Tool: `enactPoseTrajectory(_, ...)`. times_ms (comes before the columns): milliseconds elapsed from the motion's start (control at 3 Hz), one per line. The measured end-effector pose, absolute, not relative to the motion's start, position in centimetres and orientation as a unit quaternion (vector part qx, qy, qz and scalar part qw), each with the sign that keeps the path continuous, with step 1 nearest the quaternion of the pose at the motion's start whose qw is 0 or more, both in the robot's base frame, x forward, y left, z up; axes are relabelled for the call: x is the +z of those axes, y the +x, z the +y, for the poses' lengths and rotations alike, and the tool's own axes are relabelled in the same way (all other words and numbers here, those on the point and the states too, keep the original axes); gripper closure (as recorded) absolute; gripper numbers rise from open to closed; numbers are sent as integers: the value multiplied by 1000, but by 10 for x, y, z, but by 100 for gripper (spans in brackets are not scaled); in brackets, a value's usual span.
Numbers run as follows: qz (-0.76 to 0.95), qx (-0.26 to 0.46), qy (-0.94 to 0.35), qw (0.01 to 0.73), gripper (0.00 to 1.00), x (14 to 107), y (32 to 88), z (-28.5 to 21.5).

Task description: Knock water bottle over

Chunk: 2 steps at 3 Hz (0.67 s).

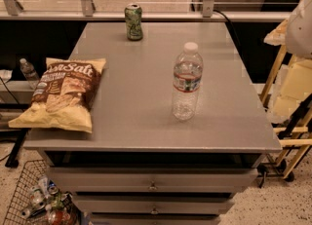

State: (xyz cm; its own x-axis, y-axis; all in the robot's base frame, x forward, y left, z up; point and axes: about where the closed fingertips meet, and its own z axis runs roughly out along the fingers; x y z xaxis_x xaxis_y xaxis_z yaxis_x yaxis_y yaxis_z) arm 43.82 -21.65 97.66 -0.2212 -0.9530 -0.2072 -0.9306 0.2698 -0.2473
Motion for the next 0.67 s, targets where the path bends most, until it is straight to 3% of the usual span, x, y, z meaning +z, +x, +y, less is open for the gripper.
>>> enactPoseTrajectory(667, 780, -26, -601, 175, 0, 978, 439, -216)
